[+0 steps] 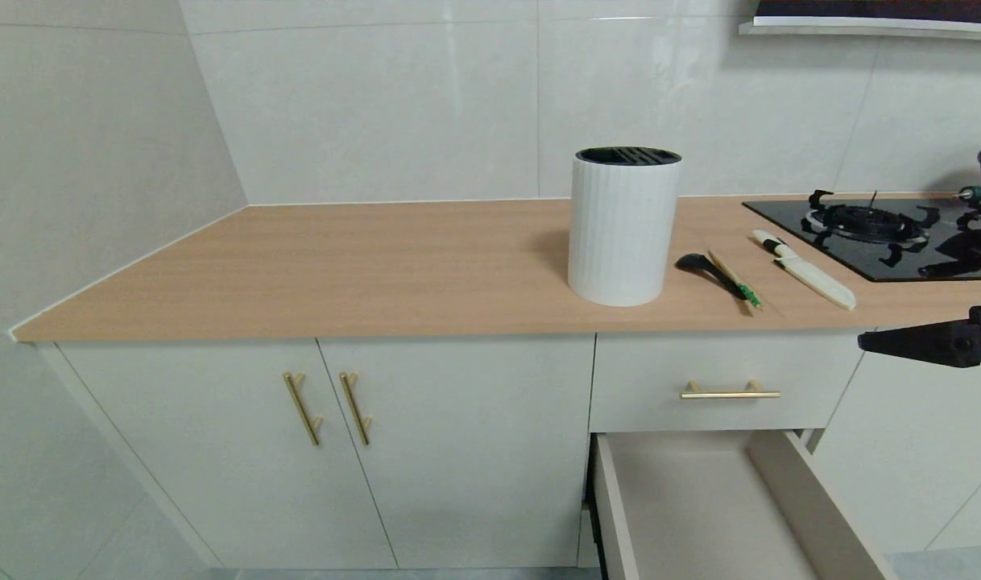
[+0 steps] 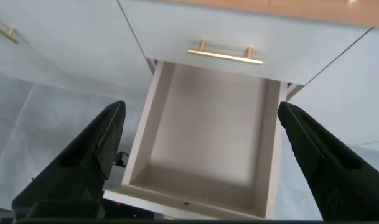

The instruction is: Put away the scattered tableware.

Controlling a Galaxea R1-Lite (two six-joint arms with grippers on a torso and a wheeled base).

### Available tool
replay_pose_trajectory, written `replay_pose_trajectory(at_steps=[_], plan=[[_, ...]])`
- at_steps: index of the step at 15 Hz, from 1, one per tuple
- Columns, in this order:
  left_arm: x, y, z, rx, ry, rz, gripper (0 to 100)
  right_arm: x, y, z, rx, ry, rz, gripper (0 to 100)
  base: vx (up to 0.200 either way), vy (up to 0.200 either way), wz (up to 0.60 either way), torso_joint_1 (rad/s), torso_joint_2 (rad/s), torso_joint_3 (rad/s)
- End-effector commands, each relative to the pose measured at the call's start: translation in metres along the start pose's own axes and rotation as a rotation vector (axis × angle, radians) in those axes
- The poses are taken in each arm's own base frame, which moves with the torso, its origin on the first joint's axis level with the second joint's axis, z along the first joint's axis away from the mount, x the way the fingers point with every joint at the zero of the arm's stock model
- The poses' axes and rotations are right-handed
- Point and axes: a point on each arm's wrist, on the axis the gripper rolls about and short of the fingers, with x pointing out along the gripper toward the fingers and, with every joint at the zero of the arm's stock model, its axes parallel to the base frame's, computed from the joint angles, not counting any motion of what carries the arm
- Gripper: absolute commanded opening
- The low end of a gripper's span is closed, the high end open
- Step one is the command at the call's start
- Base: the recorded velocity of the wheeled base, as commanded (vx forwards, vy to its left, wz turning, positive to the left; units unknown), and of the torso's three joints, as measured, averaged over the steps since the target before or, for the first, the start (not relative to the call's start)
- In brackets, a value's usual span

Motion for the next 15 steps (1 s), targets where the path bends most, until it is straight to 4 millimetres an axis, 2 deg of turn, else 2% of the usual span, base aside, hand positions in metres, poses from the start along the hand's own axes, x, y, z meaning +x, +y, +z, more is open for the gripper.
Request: replay_pose_trajectory(at_steps=[1,4,6,9,10,15], plan=[[0.000,0.000,0.000,0.000,0.000,0.000,100,0.007,0.000,0.001,-0.004,0.015,-0.001,100,0.000,0.000,0.00,0.163,-0.48,-0.310],[0.000,0.000,0.000,0.000,0.000,0.000,100,0.009,0.000,0.007,-0.006,-0.028,-0.001,100,0.000,0.000,0.00,0.080,-0.24,-0.150],[0.000,0.000,0.000,0.000,0.000,0.000,100,0.038,-0.011,0.041,0.034,-0.021,-0.048,100,0.000,0.000,0.00,0.011,-0.04,-0.025],[0.000,0.000,0.000,0.000,0.000,0.000,100,0.093,-0.020,0.076,0.085,0.080,-0.073,100,0.000,0.000,0.00,0.000,0.00,0.000],[0.000,0.000,0.000,0.000,0.000,0.002,100,0.104,-0.021,0.085,0.111,0.076,-0.074,100,0.000,0.000,0.00,0.000,0.00,0.000],[0.000,0.000,0.000,0.000,0.000,0.000,100,0.148,-0.022,0.077,0.154,0.183,-0.104,100,0.000,0.000,0.00,0.000,0.00,0.000]])
